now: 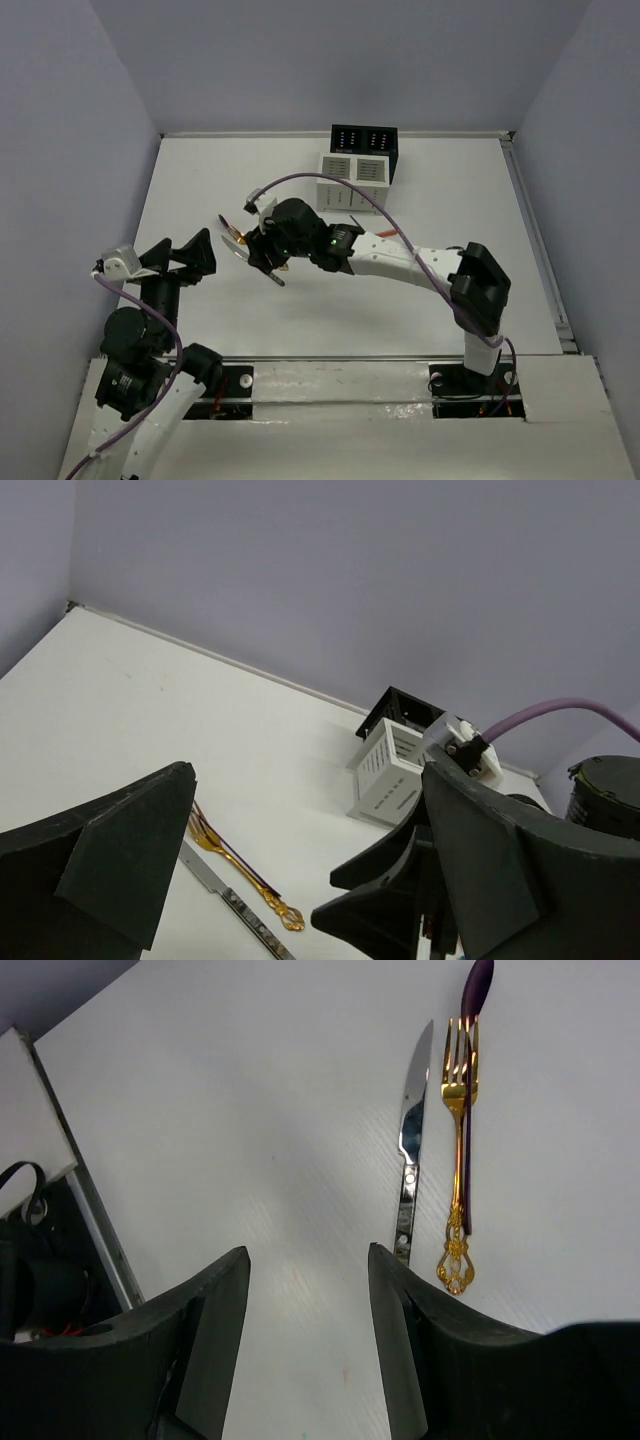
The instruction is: Sort the eating utensils into containers
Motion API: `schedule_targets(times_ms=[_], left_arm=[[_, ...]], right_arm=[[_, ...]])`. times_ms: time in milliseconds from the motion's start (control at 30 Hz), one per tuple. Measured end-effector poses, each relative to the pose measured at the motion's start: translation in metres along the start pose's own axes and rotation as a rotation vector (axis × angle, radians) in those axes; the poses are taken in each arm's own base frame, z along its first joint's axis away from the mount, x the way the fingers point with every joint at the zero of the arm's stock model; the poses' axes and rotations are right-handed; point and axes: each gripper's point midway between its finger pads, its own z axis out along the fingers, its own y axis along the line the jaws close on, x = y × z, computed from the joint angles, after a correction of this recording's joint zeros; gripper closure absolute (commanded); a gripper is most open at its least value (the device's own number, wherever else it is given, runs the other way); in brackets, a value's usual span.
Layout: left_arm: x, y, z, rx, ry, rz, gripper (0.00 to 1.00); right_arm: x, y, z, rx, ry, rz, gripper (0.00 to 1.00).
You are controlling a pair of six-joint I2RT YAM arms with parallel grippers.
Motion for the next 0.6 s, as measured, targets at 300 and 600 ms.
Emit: schedule_targets(times_ms=[300,600], left_arm=[[-0.002,0.009,-0.001,-0.054,-0.015,-0.023,0.01],[-0.003,0.01,-0.001,-0.057,-0.017,-0.031,0.01]], right_arm=[[0.009,-0.011,0.061,0.036,0.071,0.006,0.25],[0.016,-0.017,0.075,0.061,0.103,0.002,0.25]])
